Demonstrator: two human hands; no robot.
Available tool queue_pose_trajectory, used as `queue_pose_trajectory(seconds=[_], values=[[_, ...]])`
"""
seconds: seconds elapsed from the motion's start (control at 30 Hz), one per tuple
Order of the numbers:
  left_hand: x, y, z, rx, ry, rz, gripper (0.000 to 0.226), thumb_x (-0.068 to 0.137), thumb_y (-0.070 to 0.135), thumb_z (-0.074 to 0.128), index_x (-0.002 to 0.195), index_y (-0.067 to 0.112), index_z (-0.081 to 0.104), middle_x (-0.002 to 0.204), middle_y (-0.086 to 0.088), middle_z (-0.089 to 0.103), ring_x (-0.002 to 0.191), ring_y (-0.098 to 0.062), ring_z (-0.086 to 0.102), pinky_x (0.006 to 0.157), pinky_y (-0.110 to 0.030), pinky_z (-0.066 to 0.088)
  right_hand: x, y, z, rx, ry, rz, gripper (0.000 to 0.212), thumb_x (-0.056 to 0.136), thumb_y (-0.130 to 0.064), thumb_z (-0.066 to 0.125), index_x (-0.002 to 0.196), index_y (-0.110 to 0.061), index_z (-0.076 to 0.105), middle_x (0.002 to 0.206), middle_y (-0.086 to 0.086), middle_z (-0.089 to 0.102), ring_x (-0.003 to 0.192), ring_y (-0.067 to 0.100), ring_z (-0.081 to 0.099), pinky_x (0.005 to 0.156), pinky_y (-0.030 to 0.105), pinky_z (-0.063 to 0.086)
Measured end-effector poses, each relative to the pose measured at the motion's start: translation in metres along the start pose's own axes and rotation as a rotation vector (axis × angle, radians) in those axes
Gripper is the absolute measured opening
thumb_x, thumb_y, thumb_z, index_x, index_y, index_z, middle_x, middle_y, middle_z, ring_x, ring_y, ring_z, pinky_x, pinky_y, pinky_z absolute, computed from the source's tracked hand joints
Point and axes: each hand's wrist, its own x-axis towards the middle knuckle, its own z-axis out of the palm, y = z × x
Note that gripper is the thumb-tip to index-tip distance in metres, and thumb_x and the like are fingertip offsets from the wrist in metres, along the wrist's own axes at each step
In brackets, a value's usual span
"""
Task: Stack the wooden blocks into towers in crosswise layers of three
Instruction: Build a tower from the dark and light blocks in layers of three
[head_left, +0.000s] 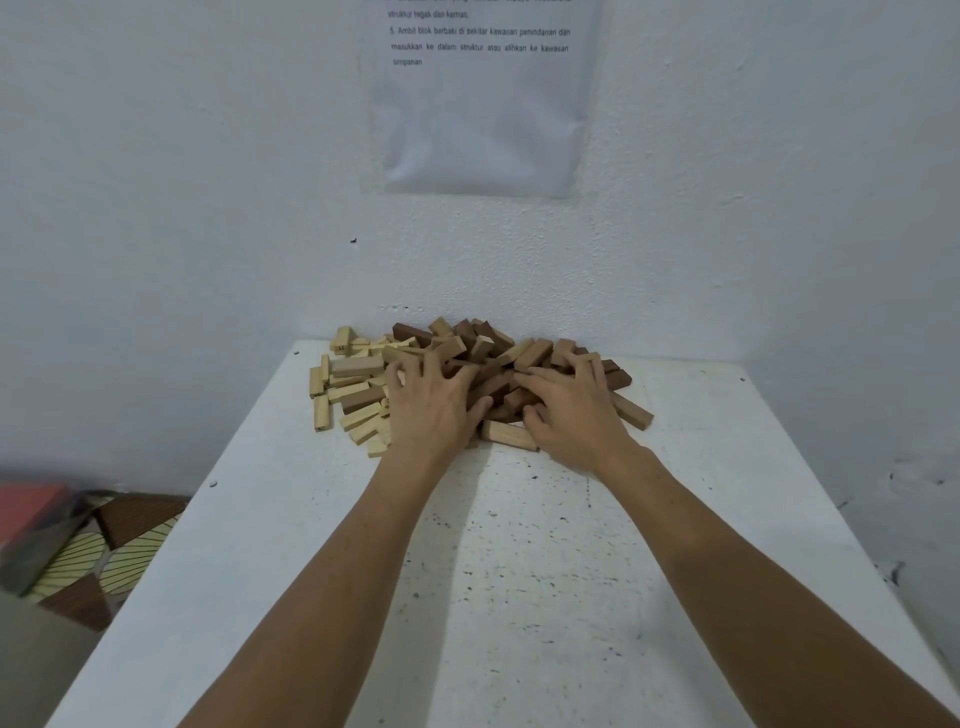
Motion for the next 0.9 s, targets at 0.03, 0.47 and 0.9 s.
queue_pose_trajectory(seconds=[0.03,0.47,0.9], values=[[0.000,0.000,0.000,0.005,-0.006,-0.012,0.046,0.096,0.062,0.041,0.133,0.038,0.053,0.135,-0.007,0.050,0.124,-0.033,0.043,0.106,-0.047,0.025,0.001,-0.001,-0.001,0.025,-0.002,0.006,0.050,0.088,-0.038,0.046,0.134,-0.025,0.059,0.132,-0.010,0.062,0.133,0.032,0.034,0.114,0.054,0.021],[0.005,-0.006,0.002,-0.060,-0.105,-0.003,0.053,0.092,0.064,0.048,0.141,0.044,0.043,0.134,-0.005,0.053,0.128,-0.032,0.038,0.109,-0.047,0.024,0.008,-0.018,0.000,0.174,0.000,0.038,0.056,0.091,-0.033,0.061,0.144,-0.022,0.048,0.133,-0.001,0.059,0.131,0.029,0.032,0.113,0.043,0.023],[-0.006,-0.018,-0.007,-0.748,-0.005,0.115,0.054,0.076,0.030,0.080,0.127,0.022,0.066,0.108,0.002,0.051,0.102,-0.017,0.052,0.096,-0.038,0.046,0.007,-0.015,-0.009,0.312,0.009,-0.031,0.049,0.086,-0.038,0.069,0.132,-0.025,0.058,0.128,-0.006,0.058,0.119,0.022,0.042,0.105,0.041,0.037]])
